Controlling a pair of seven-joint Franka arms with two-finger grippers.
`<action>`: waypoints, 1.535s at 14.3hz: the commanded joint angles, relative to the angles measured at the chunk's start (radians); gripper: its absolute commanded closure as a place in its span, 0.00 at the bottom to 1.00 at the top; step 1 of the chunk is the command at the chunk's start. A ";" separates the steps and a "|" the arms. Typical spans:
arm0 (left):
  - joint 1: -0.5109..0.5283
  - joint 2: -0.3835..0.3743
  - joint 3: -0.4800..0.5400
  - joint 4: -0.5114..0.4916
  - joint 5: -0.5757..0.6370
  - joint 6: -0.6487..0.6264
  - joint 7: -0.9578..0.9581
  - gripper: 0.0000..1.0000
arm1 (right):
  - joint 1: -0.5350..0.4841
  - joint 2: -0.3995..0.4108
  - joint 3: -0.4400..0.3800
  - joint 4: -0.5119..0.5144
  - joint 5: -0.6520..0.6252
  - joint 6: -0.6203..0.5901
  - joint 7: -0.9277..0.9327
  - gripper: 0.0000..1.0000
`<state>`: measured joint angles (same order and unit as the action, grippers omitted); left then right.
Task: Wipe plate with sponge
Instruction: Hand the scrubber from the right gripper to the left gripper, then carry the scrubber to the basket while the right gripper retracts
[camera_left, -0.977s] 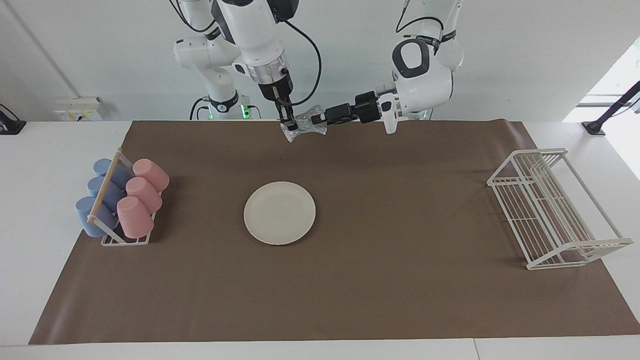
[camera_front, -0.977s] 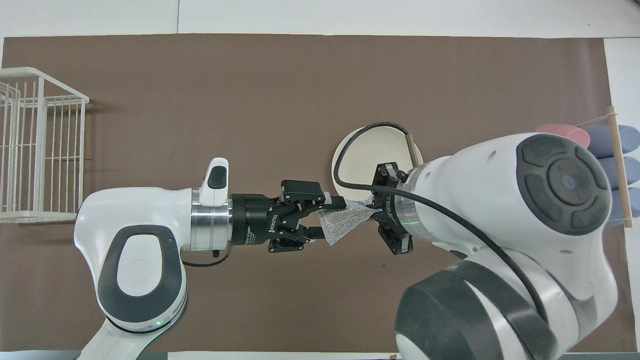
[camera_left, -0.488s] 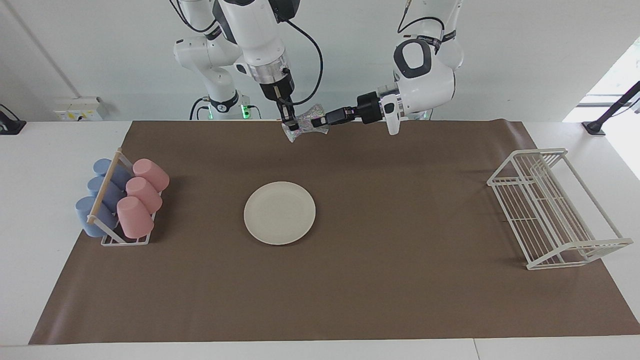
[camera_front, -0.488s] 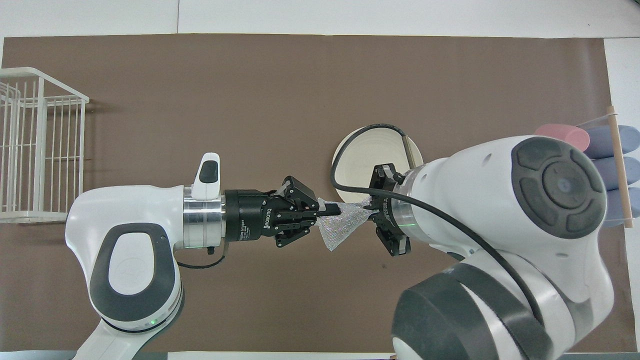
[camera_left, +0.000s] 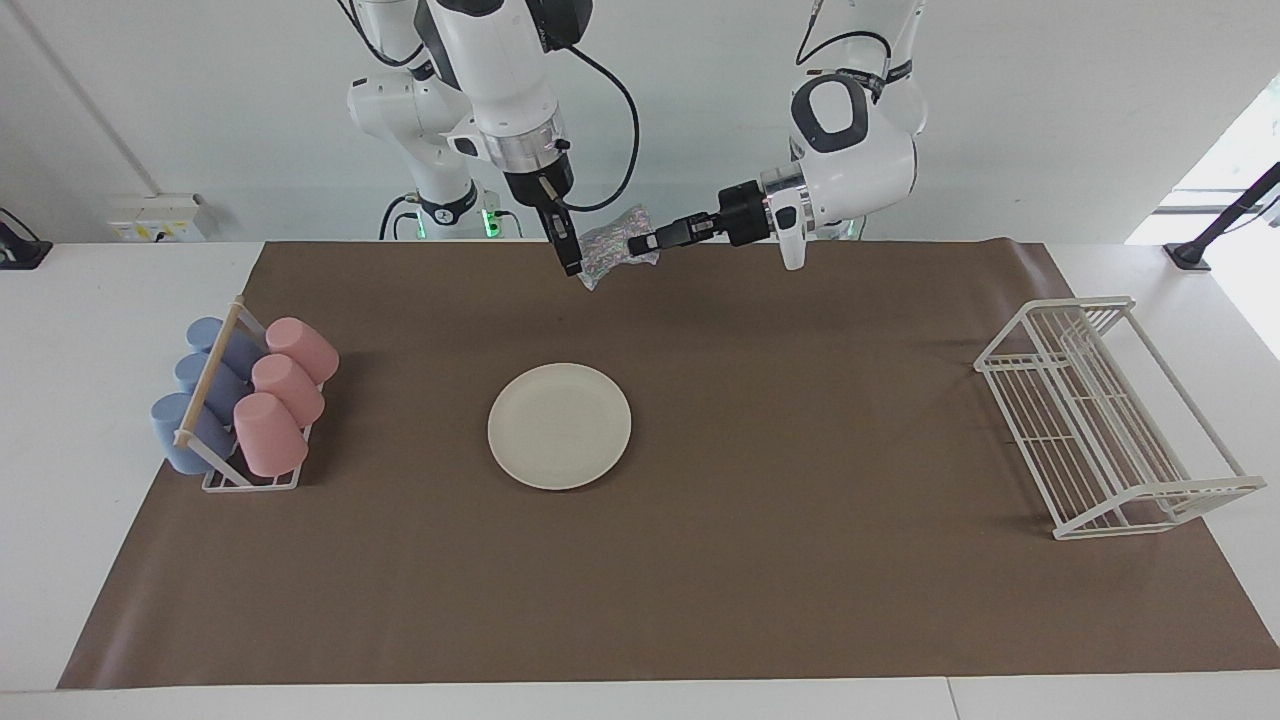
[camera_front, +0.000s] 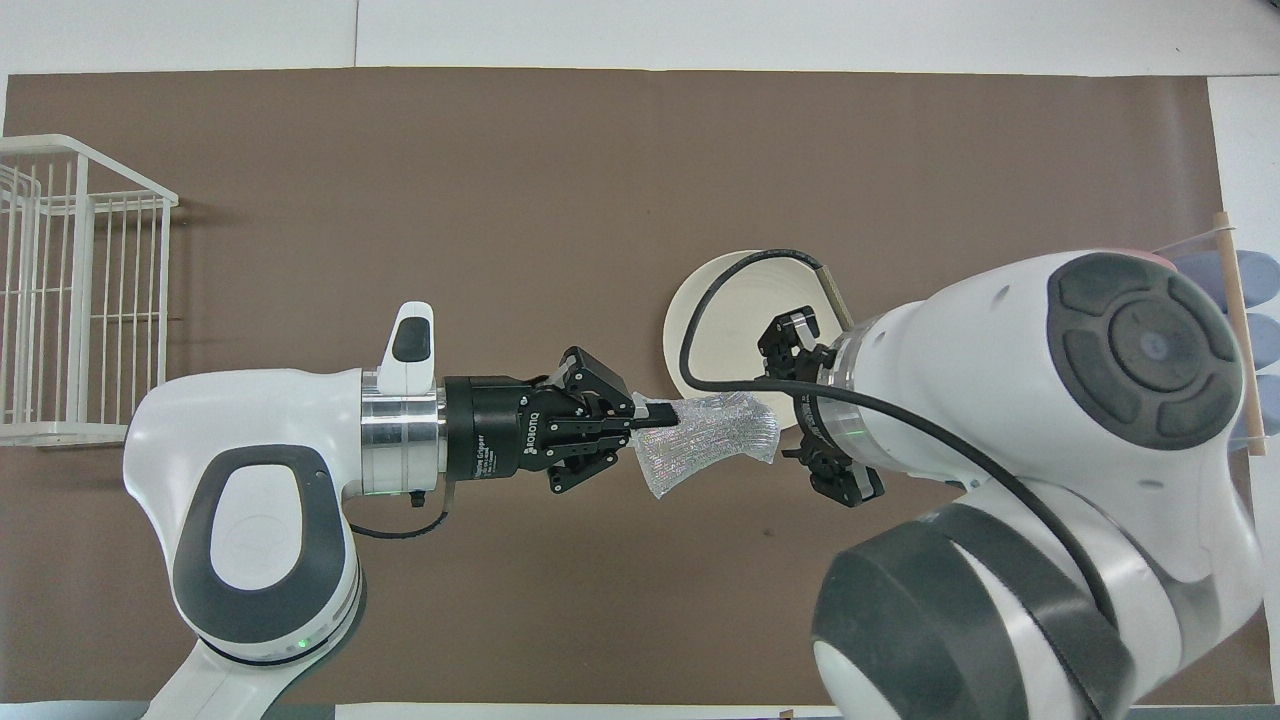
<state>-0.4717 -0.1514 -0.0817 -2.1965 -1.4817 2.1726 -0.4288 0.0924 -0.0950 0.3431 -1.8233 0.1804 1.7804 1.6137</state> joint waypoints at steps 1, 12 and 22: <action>-0.004 -0.019 0.002 -0.008 -0.012 0.021 -0.016 1.00 | -0.051 -0.023 0.004 0.001 -0.010 -0.042 -0.137 0.00; 0.252 -0.011 0.005 0.009 0.346 -0.228 -0.004 1.00 | -0.367 -0.031 -0.013 -0.022 -0.044 -0.092 -1.235 0.00; 0.407 0.105 0.005 0.265 0.964 -0.481 0.005 1.00 | -0.077 0.108 -0.334 0.191 -0.231 -0.154 -1.615 0.00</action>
<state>-0.0795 -0.0960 -0.0672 -2.0093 -0.6316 1.7306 -0.4247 -0.0264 -0.0563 0.0522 -1.7393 -0.0277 1.7031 0.0273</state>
